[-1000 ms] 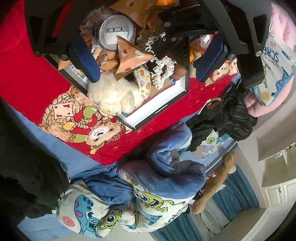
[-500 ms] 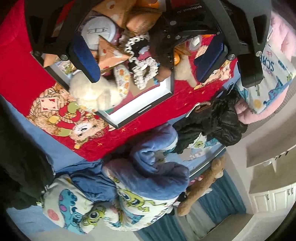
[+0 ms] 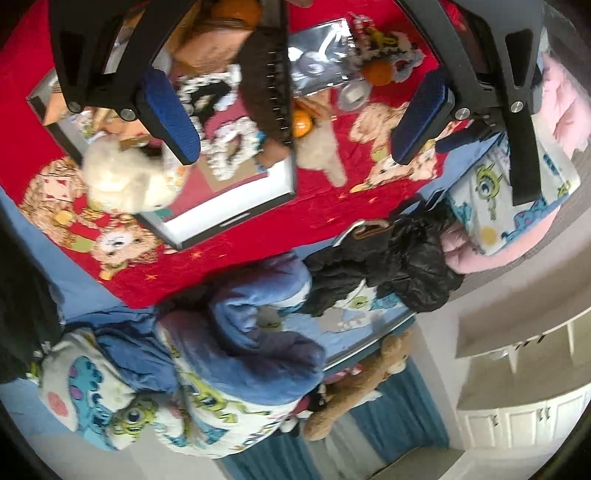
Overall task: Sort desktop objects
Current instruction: 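Move both grippers from the tray back to the items on the blanket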
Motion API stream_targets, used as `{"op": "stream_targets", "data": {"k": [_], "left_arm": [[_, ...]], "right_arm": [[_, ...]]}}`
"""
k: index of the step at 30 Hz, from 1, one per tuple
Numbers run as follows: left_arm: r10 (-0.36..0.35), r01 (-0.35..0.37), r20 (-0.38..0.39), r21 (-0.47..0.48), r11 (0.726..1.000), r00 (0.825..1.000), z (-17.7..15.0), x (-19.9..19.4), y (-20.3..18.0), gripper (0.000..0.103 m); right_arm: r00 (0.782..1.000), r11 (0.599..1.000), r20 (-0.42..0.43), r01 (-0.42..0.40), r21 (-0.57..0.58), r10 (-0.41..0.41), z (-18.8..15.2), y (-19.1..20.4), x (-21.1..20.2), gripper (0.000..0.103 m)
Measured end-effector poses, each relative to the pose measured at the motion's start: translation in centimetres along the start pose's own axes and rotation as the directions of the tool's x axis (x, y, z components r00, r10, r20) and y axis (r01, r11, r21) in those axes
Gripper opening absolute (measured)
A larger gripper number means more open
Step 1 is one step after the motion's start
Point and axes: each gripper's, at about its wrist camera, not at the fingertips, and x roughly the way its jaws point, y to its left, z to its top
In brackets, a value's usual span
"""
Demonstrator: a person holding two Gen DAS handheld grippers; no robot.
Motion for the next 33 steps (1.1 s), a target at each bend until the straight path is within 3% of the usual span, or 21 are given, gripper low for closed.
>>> {"op": "stream_targets", "data": {"k": [8, 16, 25, 29, 33], "left_arm": [[0.081, -0.083, -0.055, -0.036, 0.996, 0.995, -4.2, -2.3, 6.1, 0.103], [0.071, -0.078, -0.136, -0.046, 0.996, 0.988, -6.4, 0.0, 7.6, 0.103], [0.093, -0.099, -0.285, -0.006, 0.995, 0.954, -9.6, 4.2, 7.3, 0.103], [0.101, -0.107, -0.272, -0.006, 0.994, 0.957, -9.9, 4.7, 7.1, 0.103], [0.09, -0.095, -0.255, -0.008, 0.995, 0.963, -10.2, 5.0, 7.3, 0.103]], "right_arm": [[0.995, 0.993, -0.077, -0.066, -0.101, 0.059, -1.4, 6.1, 2.5, 0.103], [0.973, 0.977, -0.211, -0.125, -0.174, 0.087, -4.4, 10.7, 7.1, 0.103], [0.933, 0.977, -0.353, -0.14, -0.164, 0.074, -7.6, 11.8, 11.5, 0.103], [0.917, 0.979, -0.393, -0.133, -0.154, 0.063, -8.4, 11.7, 12.7, 0.101], [0.907, 0.978, -0.42, -0.11, -0.179, 0.025, -9.2, 11.4, 13.6, 0.092]]}}
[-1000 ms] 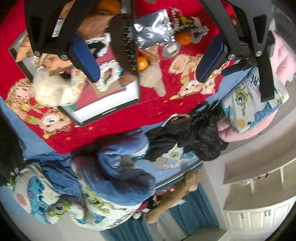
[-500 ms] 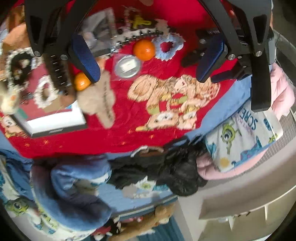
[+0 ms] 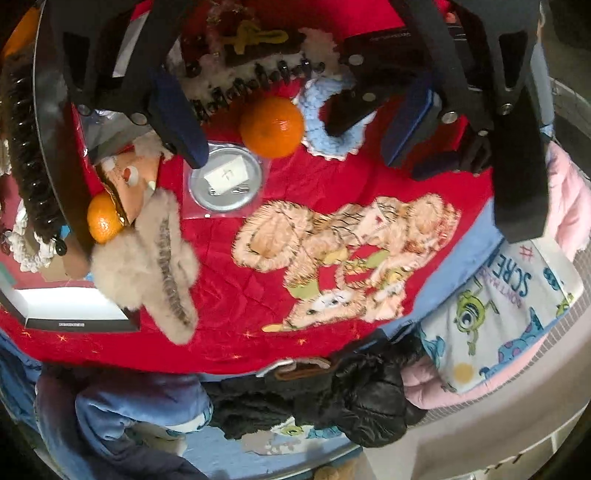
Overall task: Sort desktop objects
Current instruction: 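Move both grippers from the tray back to the items on the blanket, then grasp the blue knitted scrunchie with the left gripper while the right grasps a mandarin orange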
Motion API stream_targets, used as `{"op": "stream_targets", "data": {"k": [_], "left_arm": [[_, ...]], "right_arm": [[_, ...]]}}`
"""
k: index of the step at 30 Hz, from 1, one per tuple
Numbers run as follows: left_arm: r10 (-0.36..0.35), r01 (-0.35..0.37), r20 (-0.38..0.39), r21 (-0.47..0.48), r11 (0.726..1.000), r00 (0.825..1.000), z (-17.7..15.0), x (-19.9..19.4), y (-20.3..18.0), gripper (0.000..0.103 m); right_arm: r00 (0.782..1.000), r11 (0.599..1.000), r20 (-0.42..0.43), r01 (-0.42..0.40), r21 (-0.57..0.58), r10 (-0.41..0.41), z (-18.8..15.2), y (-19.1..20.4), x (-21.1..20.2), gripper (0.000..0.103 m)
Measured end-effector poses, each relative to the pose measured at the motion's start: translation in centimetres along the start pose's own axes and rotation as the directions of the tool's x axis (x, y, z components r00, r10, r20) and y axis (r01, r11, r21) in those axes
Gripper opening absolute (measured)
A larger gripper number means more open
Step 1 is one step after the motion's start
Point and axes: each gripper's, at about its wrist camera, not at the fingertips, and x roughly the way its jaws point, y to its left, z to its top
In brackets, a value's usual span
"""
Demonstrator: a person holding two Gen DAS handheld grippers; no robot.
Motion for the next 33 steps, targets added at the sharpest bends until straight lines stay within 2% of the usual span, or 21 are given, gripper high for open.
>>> {"op": "stream_targets", "data": {"k": [2, 5, 10, 13, 16, 18, 21, 22, 28, 30, 31, 33], "left_arm": [[-0.021, 0.021, 0.003, -0.014, 1.0, 1.0, 0.0, 0.2, 0.4, 0.103], [-0.025, 0.025, 0.012, -0.014, 1.0, 1.0, 0.0, 0.2, 0.4, 0.103], [-0.02, 0.02, 0.016, -0.006, 1.0, 1.0, -0.1, 0.5, 0.3, 0.103], [-0.021, 0.021, 0.017, -0.005, 1.0, 1.0, -0.1, 0.6, 0.3, 0.103], [-0.034, 0.034, 0.02, -0.011, 0.999, 0.999, -0.1, 0.5, 0.5, 0.103], [-0.034, 0.034, 0.024, -0.01, 0.999, 0.999, -0.1, 0.5, 0.5, 0.103], [-0.037, 0.038, 0.036, -0.011, 0.999, 0.999, -0.1, 0.1, 0.7, 0.099], [-0.039, 0.039, 0.04, -0.01, 0.999, 0.998, -0.1, 0.0, 0.7, 0.097], [-0.047, 0.047, 0.072, 0.009, 0.999, 0.996, -0.2, -0.9, 0.4, 0.078], [-0.054, 0.053, 0.083, 0.014, 0.999, 0.995, -0.2, -1.1, 0.3, 0.062], [-0.059, 0.058, 0.089, 0.013, 0.998, 0.994, -0.2, -1.2, 0.3, 0.058], [-0.08, 0.079, 0.098, 0.016, 0.997, 0.992, -0.1, -1.2, 0.2, 0.038]], "right_arm": [[1.0, 0.999, -0.007, 0.019, -0.028, -0.019, -0.1, 0.1, 0.1, 0.09], [0.998, 0.996, -0.013, 0.053, -0.076, -0.054, -0.5, 0.2, 0.1, 0.082], [0.992, 0.982, 0.008, 0.123, -0.14, -0.123, -1.2, 0.1, -0.1, 0.058], [0.992, 0.979, 0.021, 0.126, -0.161, -0.124, -1.6, -0.1, -0.4, 0.054], [0.988, 0.963, 0.023, 0.155, -0.223, -0.154, -2.1, 0.7, -0.4, 0.054], [0.988, 0.952, 0.016, 0.151, -0.266, -0.152, -2.7, 1.3, -0.4, 0.05], [0.983, 0.934, 0.03, 0.183, -0.308, -0.183, -3.1, 1.9, -0.4, 0.048], [0.984, 0.934, 0.023, 0.174, -0.314, -0.175, -3.2, 2.1, -0.2, 0.038], [0.982, 0.923, 0.02, 0.185, -0.337, -0.19, -3.5, 2.7, 0.2, 0.037], [0.981, 0.921, 0.023, 0.191, -0.339, -0.195, -3.4, 2.8, 0.3, 0.037], [0.981, 0.922, 0.024, 0.191, -0.336, -0.195, -3.4, 2.8, 0.3, 0.037], [0.982, 0.926, 0.024, 0.186, -0.328, -0.189, -3.2, 2.8, 0.3, 0.037]]}}
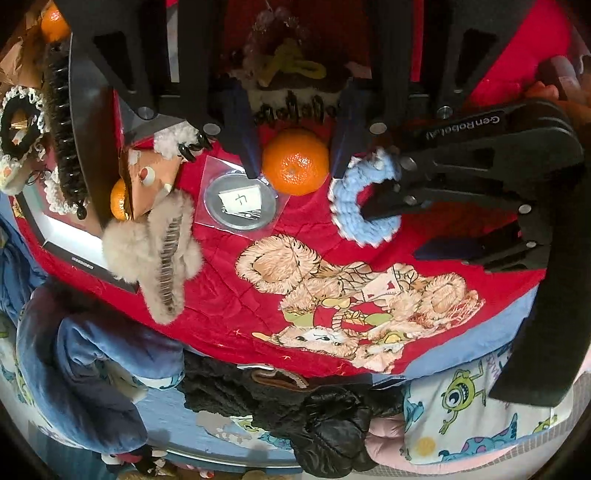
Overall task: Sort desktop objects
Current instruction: 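Grasp the blue knitted scrunchie with the left gripper while the right grasps a mandarin orange, then lift and carry the blue scrunchie and the orange over the tray with both grippers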
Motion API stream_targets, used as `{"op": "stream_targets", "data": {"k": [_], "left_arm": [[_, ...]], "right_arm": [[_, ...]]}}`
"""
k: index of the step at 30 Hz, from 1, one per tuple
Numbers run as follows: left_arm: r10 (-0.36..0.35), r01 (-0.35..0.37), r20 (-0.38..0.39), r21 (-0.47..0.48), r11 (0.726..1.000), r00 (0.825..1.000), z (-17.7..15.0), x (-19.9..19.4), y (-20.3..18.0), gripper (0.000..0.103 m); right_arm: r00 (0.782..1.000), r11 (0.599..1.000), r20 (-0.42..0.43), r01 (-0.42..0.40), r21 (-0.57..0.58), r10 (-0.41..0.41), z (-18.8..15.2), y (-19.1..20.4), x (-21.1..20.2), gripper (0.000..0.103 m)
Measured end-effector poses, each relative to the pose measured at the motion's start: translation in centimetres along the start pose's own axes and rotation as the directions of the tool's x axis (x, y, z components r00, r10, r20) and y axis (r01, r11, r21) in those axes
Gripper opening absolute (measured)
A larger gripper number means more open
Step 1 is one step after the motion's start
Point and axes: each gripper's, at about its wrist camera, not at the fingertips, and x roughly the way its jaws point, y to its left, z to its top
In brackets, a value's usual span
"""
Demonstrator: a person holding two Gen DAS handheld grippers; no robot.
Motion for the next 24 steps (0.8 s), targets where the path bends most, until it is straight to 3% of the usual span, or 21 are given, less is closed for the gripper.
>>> {"op": "stream_targets", "data": {"k": [8, 24], "left_arm": [[-0.025, 0.026, 0.033, -0.037, 0.999, 0.999, 0.3, -0.3, 0.8, 0.015], [-0.011, 0.017, 0.181, -0.027, 0.999, 0.983, 0.6, -3.5, 0.6, 0.01]], "right_arm": [[1.0, 1.0, 0.012, -0.008, 0.025, 0.008, 0.2, -0.2, -0.2, 0.036], [0.987, 0.986, 0.091, -0.138, 0.097, 0.129, 1.0, -0.7, -2.5, 0.035]]}}
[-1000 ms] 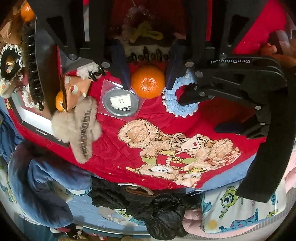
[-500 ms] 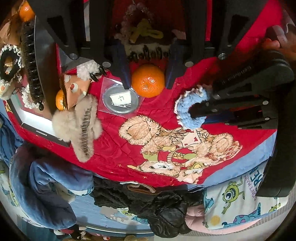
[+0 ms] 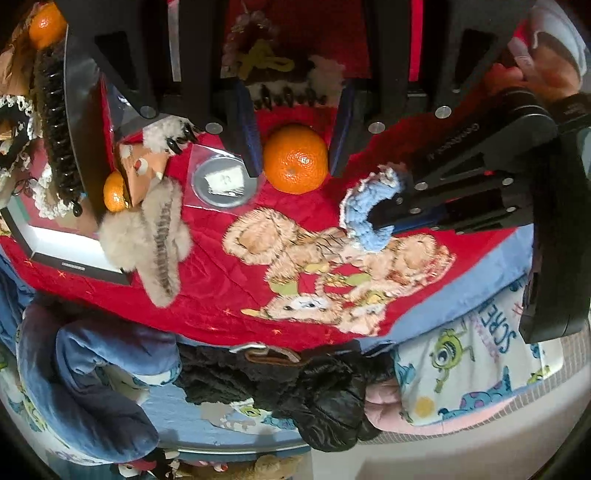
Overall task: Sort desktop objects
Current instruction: 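Lift and carry the blue scrunchie and the orange over the tray with both grippers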
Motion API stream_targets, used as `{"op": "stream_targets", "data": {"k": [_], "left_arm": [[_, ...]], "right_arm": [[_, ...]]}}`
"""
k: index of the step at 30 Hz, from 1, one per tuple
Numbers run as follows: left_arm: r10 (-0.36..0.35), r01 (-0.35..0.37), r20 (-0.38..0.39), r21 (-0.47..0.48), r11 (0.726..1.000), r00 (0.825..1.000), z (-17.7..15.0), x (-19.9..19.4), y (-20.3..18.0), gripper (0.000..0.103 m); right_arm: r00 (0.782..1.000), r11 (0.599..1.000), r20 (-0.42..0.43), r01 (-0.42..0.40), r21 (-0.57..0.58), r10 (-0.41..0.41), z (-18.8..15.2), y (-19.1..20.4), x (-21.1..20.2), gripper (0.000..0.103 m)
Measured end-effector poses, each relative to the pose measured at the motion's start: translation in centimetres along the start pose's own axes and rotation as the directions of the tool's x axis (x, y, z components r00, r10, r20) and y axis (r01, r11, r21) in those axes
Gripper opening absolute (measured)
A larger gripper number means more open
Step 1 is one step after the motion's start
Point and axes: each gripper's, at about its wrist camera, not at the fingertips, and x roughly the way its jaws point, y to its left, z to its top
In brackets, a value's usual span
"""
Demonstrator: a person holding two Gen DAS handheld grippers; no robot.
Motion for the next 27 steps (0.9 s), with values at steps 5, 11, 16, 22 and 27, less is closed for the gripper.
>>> {"op": "stream_targets", "data": {"k": [5, 11, 16, 22, 27], "left_arm": [[0.03, -0.031, 0.022, 0.025, 0.999, 0.999, 0.1, -0.4, -0.6, 0.01], [0.039, -0.04, 0.026, 0.017, 0.999, 0.999, 0.1, -0.5, -0.4, 0.01], [0.052, -0.053, 0.018, 0.045, 0.998, 0.998, 0.1, -0.7, -0.9, 0.011], [0.03, -0.032, 0.035, 0.064, 0.997, 0.999, 0.9, -1.9, -2.6, 0.01], [0.018, -0.023, 0.057, 0.1, 0.995, 0.998, 1.9, -3.1, -5.3, 0.01]], "right_arm": [[1.0, 1.0, 0.012, -0.007, 0.016, 0.007, 0.2, -0.1, -0.4, 0.035], [1.0, 0.999, 0.026, -0.01, 0.05, 0.009, 0.4, -0.9, -0.8, 0.035], [0.999, 0.997, 0.049, -0.013, 0.076, 0.01, 0.5, -1.7, -1.7, 0.035], [0.996, 0.994, 0.091, -0.023, 0.104, 0.014, 0.7, -2.7, -3.2, 0.035], [0.992, 0.992, 0.119, 0.022, 0.126, -0.037, 0.9, -3.8, -4.3, 0.035]]}}
